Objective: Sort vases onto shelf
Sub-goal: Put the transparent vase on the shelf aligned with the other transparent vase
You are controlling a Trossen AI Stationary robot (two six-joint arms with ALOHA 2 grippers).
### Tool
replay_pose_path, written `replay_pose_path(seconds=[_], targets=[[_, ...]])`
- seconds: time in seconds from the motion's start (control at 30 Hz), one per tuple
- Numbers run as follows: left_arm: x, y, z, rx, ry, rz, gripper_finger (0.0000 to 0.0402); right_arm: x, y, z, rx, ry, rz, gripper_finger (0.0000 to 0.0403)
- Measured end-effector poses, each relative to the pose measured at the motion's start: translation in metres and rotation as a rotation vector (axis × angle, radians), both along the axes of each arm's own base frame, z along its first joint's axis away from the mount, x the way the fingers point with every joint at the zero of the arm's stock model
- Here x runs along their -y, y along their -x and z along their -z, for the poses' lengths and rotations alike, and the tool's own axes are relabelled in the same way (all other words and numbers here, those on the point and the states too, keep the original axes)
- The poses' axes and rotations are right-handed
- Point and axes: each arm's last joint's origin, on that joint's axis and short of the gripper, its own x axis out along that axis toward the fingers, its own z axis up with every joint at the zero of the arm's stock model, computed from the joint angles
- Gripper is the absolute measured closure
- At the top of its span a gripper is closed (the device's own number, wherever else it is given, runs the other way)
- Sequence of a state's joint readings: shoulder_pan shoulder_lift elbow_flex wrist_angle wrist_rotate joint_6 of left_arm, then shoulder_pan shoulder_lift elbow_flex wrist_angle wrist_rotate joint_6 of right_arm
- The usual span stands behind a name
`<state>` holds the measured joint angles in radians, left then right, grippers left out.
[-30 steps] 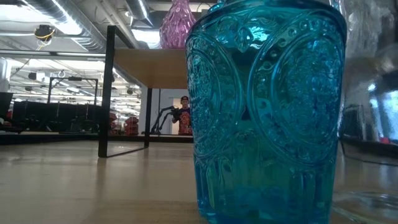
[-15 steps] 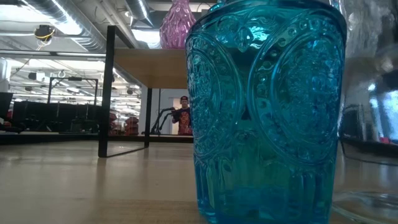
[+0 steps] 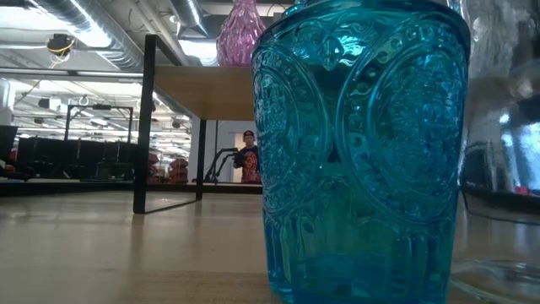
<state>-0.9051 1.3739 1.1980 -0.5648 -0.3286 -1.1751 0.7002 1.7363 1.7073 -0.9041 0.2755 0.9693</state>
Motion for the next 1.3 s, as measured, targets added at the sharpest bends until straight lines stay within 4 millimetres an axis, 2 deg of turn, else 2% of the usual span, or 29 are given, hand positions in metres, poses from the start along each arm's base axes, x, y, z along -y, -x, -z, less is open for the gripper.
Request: replay_pose_path(seconds=[0.33, 0.67, 0.87, 1.03, 1.1, 1.17, 1.3], targets=[[0.005, 0.006, 0.0, -0.009, 0.017, 0.008, 0.0206, 0.01, -0.016, 0.037, -0.297, -0.063, 0.099, 0.0182], [0.007, 0.01, 0.0, 0.02, -0.007, -0.012, 0.0206, 0.007, -0.026, 0.047, -0.307, -0.097, 0.128, 0.0182], [0.007, 0.01, 0.0, 0.027, -0.017, -0.021, 0.0206, 0.007, -0.04, 0.062, -0.343, -0.128, 0.117, 0.0182], [0.008, 0.011, 0.0, 0.027, -0.015, -0.016, 0.0206, 0.007, -0.044, 0.069, -0.366, -0.119, 0.1, 0.0184], [0.008, 0.012, 0.0, 0.027, -0.015, -0.013, 0.0206, 0.008, -0.045, 0.07, -0.366, -0.114, 0.095, 0.0196], [0.009, 0.012, 0.0, 0.028, -0.015, -0.012, 0.0206, 0.01, -0.046, 0.07, -0.362, -0.106, 0.086, 0.0225], [0.008, 0.012, 0.0, 0.028, -0.022, -0.016, 0.0206, 0.014, -0.049, 0.07, -0.371, -0.114, 0.05, 0.0331]])
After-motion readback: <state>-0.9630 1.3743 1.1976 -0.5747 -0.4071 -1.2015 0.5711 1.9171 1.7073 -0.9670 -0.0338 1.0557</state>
